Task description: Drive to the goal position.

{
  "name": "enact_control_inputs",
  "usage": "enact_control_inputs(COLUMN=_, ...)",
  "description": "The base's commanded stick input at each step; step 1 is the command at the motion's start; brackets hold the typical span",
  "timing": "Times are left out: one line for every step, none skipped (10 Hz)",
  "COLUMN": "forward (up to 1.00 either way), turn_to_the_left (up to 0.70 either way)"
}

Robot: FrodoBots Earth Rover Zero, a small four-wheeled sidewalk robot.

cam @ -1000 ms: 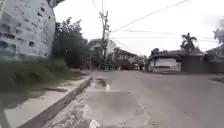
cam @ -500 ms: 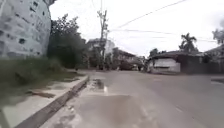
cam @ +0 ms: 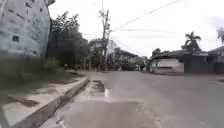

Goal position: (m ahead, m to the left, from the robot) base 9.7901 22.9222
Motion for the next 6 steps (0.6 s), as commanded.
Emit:
enact_control_inputs(forward=0.7, turn_to_the_left=-0.09)
enact_control_inputs(forward=0.7, turn_to_the_left=-0.29)
enact_control_inputs(forward=0.7, turn_to_the_left=-0.34)
enact_control_inputs(forward=0.7, turn_to_the_left=-0.34)
enact_control_inputs(forward=0.7, turn_to_the_left=-0.34)
enact_control_inputs(forward=0.7, turn_to_the_left=-0.33)
